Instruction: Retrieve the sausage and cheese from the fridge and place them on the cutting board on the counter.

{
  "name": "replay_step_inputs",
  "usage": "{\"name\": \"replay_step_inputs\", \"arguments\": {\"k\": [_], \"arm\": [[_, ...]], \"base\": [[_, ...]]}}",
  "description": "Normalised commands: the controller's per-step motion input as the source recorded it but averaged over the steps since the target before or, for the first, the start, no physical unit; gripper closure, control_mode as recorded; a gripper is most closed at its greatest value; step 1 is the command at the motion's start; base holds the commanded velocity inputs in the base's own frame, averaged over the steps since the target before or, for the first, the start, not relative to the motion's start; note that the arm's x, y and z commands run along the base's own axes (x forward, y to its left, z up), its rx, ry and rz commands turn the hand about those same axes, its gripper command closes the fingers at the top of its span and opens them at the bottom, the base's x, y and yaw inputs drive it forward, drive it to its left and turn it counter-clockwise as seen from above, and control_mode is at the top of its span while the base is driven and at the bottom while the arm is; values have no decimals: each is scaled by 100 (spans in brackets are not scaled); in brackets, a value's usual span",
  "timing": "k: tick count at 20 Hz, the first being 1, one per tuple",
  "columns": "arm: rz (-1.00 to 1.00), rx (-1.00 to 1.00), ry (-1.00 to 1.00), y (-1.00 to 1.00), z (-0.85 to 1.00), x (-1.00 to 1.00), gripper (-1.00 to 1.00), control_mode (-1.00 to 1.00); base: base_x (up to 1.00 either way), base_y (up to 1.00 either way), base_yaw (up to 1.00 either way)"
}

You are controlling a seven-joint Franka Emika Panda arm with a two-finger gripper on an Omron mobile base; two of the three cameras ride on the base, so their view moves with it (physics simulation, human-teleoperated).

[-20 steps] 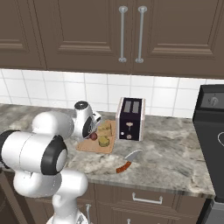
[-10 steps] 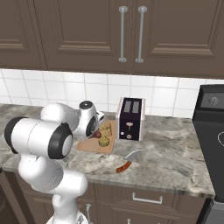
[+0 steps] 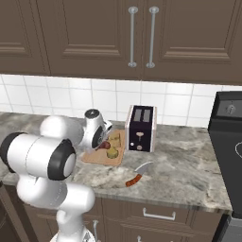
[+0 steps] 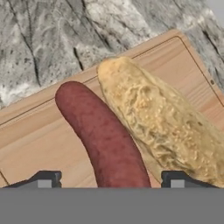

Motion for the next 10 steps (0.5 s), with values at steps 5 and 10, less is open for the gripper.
{"name": "replay_step_inputs", "arguments": {"k": [5,10], "arm": [[-6,0,-7,0,18,-31,-100,-100],[-7,1,-2,-2,88,-45,-100,-100]], "base": [[0,0,0],[0,0,0]]}}
